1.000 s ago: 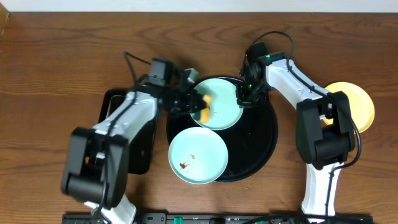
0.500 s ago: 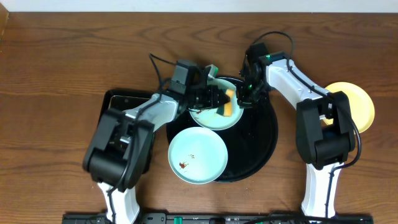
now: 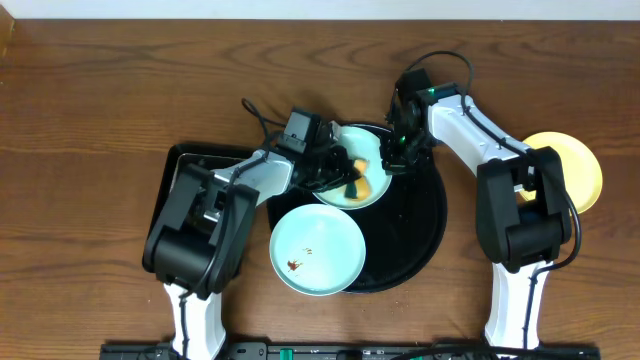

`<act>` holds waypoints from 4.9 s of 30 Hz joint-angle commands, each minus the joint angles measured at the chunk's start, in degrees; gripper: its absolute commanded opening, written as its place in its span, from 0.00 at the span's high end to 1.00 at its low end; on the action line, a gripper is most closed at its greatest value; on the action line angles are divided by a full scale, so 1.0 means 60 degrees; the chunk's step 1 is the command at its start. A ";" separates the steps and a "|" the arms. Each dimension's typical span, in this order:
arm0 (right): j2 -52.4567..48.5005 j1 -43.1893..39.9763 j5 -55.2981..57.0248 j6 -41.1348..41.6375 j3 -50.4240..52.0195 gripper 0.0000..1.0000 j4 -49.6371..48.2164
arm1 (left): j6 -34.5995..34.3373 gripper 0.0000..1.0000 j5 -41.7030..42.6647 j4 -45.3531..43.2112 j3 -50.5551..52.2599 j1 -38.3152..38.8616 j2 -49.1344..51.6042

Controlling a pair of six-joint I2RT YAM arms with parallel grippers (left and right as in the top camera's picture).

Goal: Clean dirty plates on tray and stack at the side

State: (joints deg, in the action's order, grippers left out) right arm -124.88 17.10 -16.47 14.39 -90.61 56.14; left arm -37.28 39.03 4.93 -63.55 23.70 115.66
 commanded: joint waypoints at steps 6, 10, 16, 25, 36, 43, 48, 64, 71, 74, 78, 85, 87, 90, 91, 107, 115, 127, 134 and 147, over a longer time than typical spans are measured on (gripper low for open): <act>-0.0350 -0.0222 0.0801 -0.0270 0.0244 0.99 0.0178 | 0.0517 0.93 -0.3330 0.2554 0.0040 -0.0044 0.0171; -0.0350 -0.0222 0.0805 -0.0270 0.0244 0.99 0.0186 | 0.0667 0.93 -0.4685 0.3570 -0.0346 -0.0044 0.0171; -0.0350 -0.0222 0.0801 -0.0270 0.0244 0.99 0.0186 | 0.0459 0.93 -0.6812 0.4656 -0.1137 -0.0044 0.0171; -0.0350 -0.0222 0.0809 -0.0273 0.0244 0.99 0.0149 | 0.2036 0.93 -0.3559 0.3993 -0.2146 0.0350 -0.0029; -0.0350 -0.0259 0.0845 -0.0313 0.0244 0.99 0.0149 | 0.1883 0.93 -0.1297 0.2739 -0.2422 0.1330 -0.0295; -0.0350 -0.0284 0.0841 -0.0382 0.0244 0.99 0.0160 | 0.1665 0.92 -0.1472 0.2036 -0.2412 0.1086 0.0350; -0.0350 -0.0284 0.0845 -0.0412 0.0244 0.98 0.0226 | 0.1184 0.93 -0.0962 0.1322 -0.2412 0.0947 0.1512; -0.0350 -0.0284 0.0845 -0.0415 0.0248 0.99 0.0291 | 0.2146 0.93 -0.4925 0.5151 -0.2532 -0.0026 0.1971; -0.0350 -0.0284 0.0849 -0.0419 0.0244 0.98 0.0291 | 0.2288 0.93 -0.6849 0.5632 -0.2532 -0.0306 0.1956; -0.0350 -0.0284 0.0845 -0.0452 0.0244 0.99 0.0299 | 0.2437 0.93 -0.7668 0.5650 -0.2579 -0.0302 0.1956; -0.0350 -0.0284 0.0845 -0.0452 0.0244 0.98 0.0310 | 0.2459 0.93 -0.8776 0.5945 -0.2779 -0.0306 0.1956; -0.0350 -0.0284 0.0849 -0.0455 0.0244 0.99 0.0310 | 0.2612 0.93 -1.0473 0.6972 -0.3858 -0.0295 0.1956; -0.0350 -0.0284 0.0849 -0.0455 0.0244 0.98 0.0306 | 0.2612 0.93 -1.0757 0.7348 -0.4251 -0.0295 0.1956; -0.0350 -0.0288 0.0849 -0.0474 0.0244 0.98 0.0306 | 0.2619 0.93 -1.1038 0.7752 -0.4747 -0.0295 0.1942; -0.0350 -0.0288 0.0849 -0.0484 0.0244 0.99 0.0310 | 0.2612 0.93 -1.1107 0.7858 -0.4878 -0.0295 0.1938; -0.0350 -0.0510 0.0852 -0.0492 0.0244 0.99 0.0251 | 0.2779 0.93 -1.1078 0.8608 -0.5876 0.0255 0.1271; -0.0350 -0.0634 0.0954 -0.0517 0.0080 0.98 0.0317 | 0.2863 0.93 -1.0247 0.8852 -0.5876 0.0270 0.0696; -0.0350 -0.0656 0.2827 -0.0481 -0.2244 0.98 0.1963 | 0.3147 0.93 -0.8331 0.8848 -0.5876 -0.0244 0.0415; -0.0346 -0.0525 0.3362 -0.0474 -0.4360 0.98 0.3111 | 0.3217 0.93 -0.7814 0.8848 -0.5876 -0.0506 0.0415; -0.0346 0.0623 0.5767 -0.0415 -0.7016 0.98 0.5155 | 0.3351 0.93 -0.6441 0.8630 -0.5876 -0.0783 0.0415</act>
State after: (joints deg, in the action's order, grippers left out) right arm -127.04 18.96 13.72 11.86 -129.82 86.28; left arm -17.91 -2.87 56.62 -97.62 20.29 119.48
